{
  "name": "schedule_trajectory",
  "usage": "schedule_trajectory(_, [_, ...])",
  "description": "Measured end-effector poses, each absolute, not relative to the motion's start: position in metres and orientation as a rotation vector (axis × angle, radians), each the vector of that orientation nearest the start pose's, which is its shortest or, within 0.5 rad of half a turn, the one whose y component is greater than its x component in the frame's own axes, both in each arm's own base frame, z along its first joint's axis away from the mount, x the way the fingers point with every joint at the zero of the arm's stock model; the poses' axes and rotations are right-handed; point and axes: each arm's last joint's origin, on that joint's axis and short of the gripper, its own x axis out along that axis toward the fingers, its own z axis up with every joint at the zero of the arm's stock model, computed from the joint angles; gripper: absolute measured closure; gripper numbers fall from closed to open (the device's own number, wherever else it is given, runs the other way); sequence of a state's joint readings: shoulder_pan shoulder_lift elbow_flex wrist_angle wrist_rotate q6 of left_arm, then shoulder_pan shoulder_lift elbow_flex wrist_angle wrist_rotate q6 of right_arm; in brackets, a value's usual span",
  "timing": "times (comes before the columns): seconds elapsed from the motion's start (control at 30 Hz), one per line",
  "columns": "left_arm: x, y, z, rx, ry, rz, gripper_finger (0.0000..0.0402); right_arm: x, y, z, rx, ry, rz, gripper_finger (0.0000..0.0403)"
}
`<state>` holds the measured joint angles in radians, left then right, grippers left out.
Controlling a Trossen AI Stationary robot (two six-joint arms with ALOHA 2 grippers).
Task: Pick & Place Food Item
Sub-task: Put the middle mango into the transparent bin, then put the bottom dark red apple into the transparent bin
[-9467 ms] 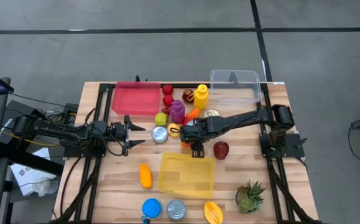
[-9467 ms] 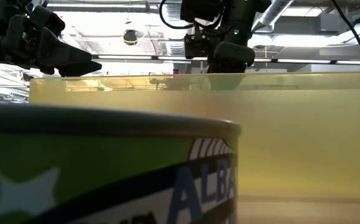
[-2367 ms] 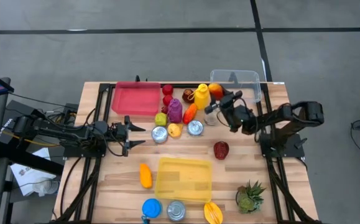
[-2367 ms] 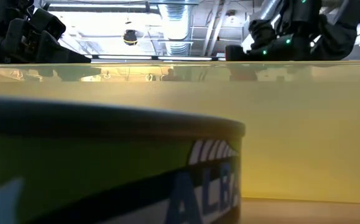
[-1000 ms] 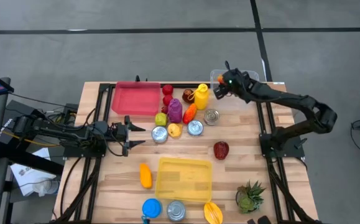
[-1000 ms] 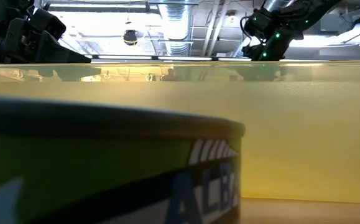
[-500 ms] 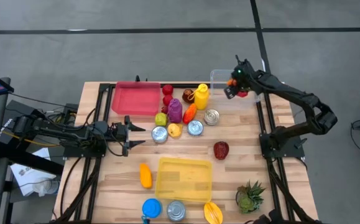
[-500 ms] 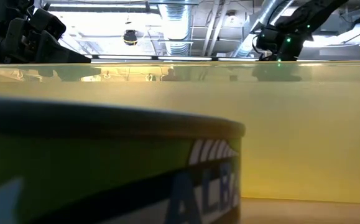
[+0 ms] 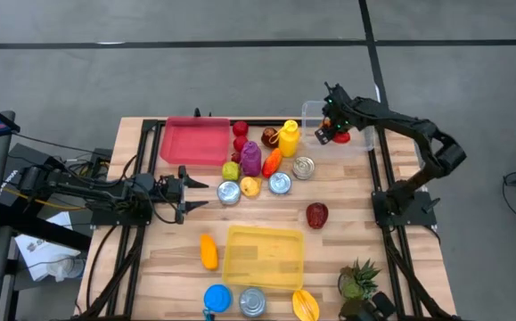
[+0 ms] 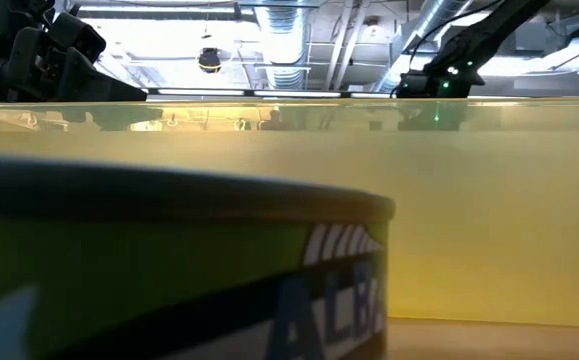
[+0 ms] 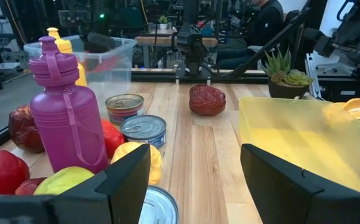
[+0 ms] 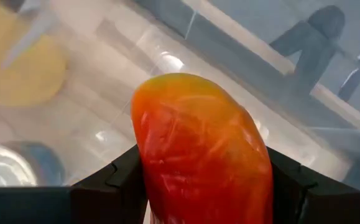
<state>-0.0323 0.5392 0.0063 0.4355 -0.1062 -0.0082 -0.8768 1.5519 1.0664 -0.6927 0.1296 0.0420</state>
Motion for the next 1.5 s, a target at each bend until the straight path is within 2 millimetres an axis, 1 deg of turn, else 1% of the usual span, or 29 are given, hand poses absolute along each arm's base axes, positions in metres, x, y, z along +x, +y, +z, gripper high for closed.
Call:
schedule_trajectory(0.07, [0.131,-0.001,0.157,-0.001,0.097,0.074,0.0156,0.19,-0.235,0.215,0.483,1.145,-0.909,0.0189])
schedule_trajectory(0.17, [0.131,-0.001,0.157,-0.001,0.098,0.074,0.0156,0.197,-0.241,0.217,0.469,1.149,-0.902,0.0189])
schedule_trajectory(0.27, [0.131,-0.001,0.157,-0.001,0.098,0.073,0.0156,0.201,-0.245,0.207,0.488,1.204,-0.877,0.018])
schedule_trajectory(0.47, [0.131,-0.001,0.157,-0.001,0.098,0.072,0.0156,0.208,-0.249,0.197,0.492,1.268,-0.843,0.0166])
schedule_trajectory(0.63, [0.131,-0.001,0.157,0.0,0.098,0.072,0.0156,0.214,-0.246,0.204,0.458,1.252,-0.822,0.0155])
schedule_trajectory(0.77, [0.131,-0.001,0.157,0.0,0.098,0.071,0.0156,0.219,-0.244,0.218,0.429,1.206,-0.82,0.0141])
schedule_trajectory(0.83, [0.131,-0.001,0.157,-0.001,0.099,0.072,0.0156,0.221,-0.242,0.222,0.418,1.201,-0.811,0.0133])
schedule_trajectory(1.03, [0.131,-0.001,0.157,-0.005,0.098,0.071,0.0156,0.226,-0.237,0.225,0.398,1.225,-0.77,0.0099])
schedule_trajectory(1.17, [0.131,-0.001,0.157,-0.005,0.098,0.071,0.0156,0.226,-0.236,0.225,0.417,1.222,-0.778,0.0077])
schedule_trajectory(1.3, [0.131,-0.001,0.157,-0.005,0.098,0.071,0.0156,0.226,-0.237,0.226,0.438,1.215,-0.793,0.007])
schedule_trajectory(1.43, [0.131,-0.001,0.157,-0.005,0.098,0.071,0.0156,0.233,-0.237,0.239,0.424,1.18,-0.796,0.007])
schedule_trajectory(1.5, [0.131,-0.001,0.157,-0.005,0.098,0.071,0.0156,0.238,-0.234,0.249,0.401,1.145,-0.791,0.007])
